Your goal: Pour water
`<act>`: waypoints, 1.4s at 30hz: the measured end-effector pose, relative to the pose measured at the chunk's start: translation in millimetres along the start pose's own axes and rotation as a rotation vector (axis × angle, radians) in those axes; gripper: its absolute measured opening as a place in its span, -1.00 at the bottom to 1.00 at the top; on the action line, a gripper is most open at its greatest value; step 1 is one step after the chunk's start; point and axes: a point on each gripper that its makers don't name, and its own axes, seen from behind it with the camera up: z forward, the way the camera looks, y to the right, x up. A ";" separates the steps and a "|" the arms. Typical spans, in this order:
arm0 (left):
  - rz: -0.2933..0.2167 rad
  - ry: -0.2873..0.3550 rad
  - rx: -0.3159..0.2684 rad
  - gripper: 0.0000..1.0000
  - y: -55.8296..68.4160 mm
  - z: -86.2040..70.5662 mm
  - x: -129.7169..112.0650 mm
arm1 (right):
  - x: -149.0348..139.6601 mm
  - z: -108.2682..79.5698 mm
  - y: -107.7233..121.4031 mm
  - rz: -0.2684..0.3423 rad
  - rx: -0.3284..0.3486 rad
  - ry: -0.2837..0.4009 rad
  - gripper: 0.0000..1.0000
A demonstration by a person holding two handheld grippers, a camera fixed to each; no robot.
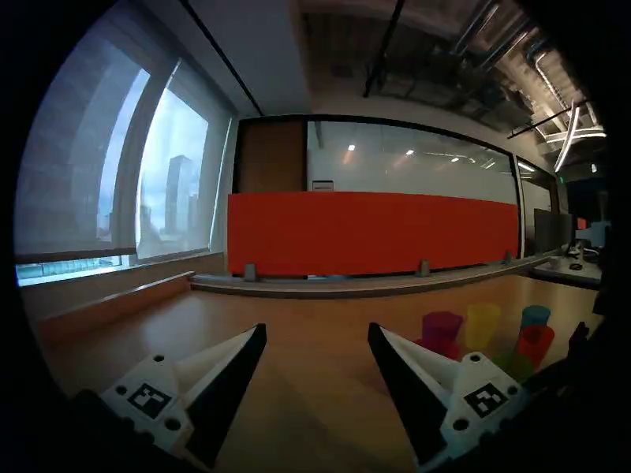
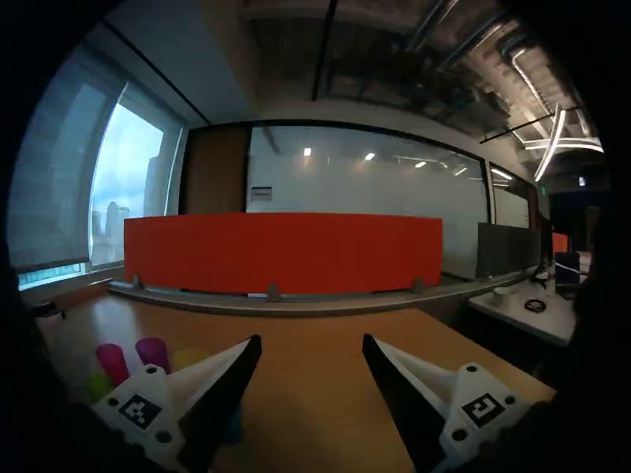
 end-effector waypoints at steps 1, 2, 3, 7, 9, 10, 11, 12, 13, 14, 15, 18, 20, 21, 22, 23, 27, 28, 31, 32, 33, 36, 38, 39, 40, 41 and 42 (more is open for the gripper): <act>0.002 -0.001 0.000 0.91 -1.7 0.0 -1.8 | 0.3 0.1 -0.5 -0.001 -0.002 0.000 0.99; 0.003 -0.003 0.001 0.91 -3.3 0.0 -3.3 | 0.5 0.2 -1.0 -0.003 -0.003 0.000 0.99; 0.005 -0.004 0.001 0.91 -4.8 0.0 -4.8 | 0.8 0.3 -1.5 -0.004 -0.004 0.001 0.99; 0.014 -0.003 0.003 0.91 -8.8 1.1 -7.9 | 3.0 0.8 -4.9 -0.008 -0.001 0.002 0.99; 0.015 -0.005 0.006 0.91 -10.3 2.1 -9.3 | 4.2 1.0 -6.1 -0.011 0.000 0.002 0.99; 0.013 -0.006 0.006 0.91 -10.5 2.5 -10.1 | 4.8 1.0 -6.6 -0.012 0.000 0.003 0.99; 0.012 -0.006 0.006 0.91 -10.7 2.9 -10.7 | 5.2 0.9 -7.0 -0.012 0.000 0.003 0.99; 0.010 -0.007 0.006 0.91 -10.9 3.2 -11.4 | 5.7 0.9 -7.4 -0.013 0.000 0.004 0.99; 0.009 -0.006 0.005 0.91 -10.6 3.2 -11.5 | 6.1 0.8 -7.5 -0.014 0.001 0.004 0.99; 0.008 -0.006 0.005 0.91 -10.4 3.2 -11.7 | 6.4 0.6 -7.6 -0.014 0.001 0.004 0.99; 0.007 -0.005 0.004 0.91 -10.1 3.2 -11.8 | 6.7 0.5 -7.7 -0.015 0.002 0.005 0.99; 0.004 -0.003 -0.001 0.91 -8.7 3.5 -11.2 | 7.6 0.6 -7.0 -0.015 0.002 0.008 0.99; 0.005 -0.005 -0.001 0.91 -8.6 3.7 -11.7 | 7.6 0.8 -6.3 -0.015 0.001 0.007 0.99; 0.006 -0.006 -0.001 0.92 -8.5 3.7 -11.9 | 7.6 0.8 -6.0 -0.015 0.000 0.007 0.99; 0.006 -0.008 0.000 0.92 -8.7 3.8 -12.3 | 7.4 0.9 -5.5 -0.015 0.000 0.007 0.99; 0.006 -0.009 0.000 0.92 -8.8 3.9 -12.5 | 7.3 0.9 -5.1 -0.015 -0.001 0.008 0.99; 0.006 -0.012 0.002 0.91 -9.0 4.1 -13.3 | 6.6 0.8 -3.5 -0.013 -0.003 0.007 0.99; 0.006 -0.013 0.002 0.91 -9.0 4.0 -13.6 | 6.5 0.7 -3.3 -0.012 -0.003 0.008 0.99; 0.006 -0.013 0.001 0.92 -8.7 3.8 -14.4 | 6.2 0.5 -2.6 -0.010 -0.003 0.008 0.99; 0.007 -0.013 0.001 0.91 -8.5 3.7 -14.8 | 5.9 0.5 -2.5 -0.009 -0.003 0.008 0.99; 0.007 -0.013 0.001 0.91 -8.3 3.5 -15.2 | 5.8 0.6 -2.4 -0.008 -0.003 0.008 0.99; 0.007 -0.015 0.002 0.91 -7.3 2.4 -15.0 | 6.6 -0.3 -1.8 -0.009 -0.003 0.016 0.99; 0.008 -0.015 0.004 0.91 -7.6 2.4 -15.1 | 8.4 -2.0 -0.6 -0.013 -0.005 0.027 0.99; 0.008 -0.016 0.005 0.91 -7.7 2.3 -15.2 | 9.3 -2.7 -0.1 -0.015 -0.006 0.032 0.99; 0.008 -0.016 0.005 0.92 -7.6 2.1 -15.2 | 10.3 -3.2 1.2 -0.018 -0.009 0.039 0.99; 0.008 -0.016 0.005 0.92 -7.5 1.9 -15.2 | 11.2 -3.7 2.4 -0.021 -0.011 0.045 0.99; 0.008 -0.016 0.004 0.92 -7.3 1.7 -15.2 | 12.0 -4.2 3.5 -0.023 -0.014 0.051 0.99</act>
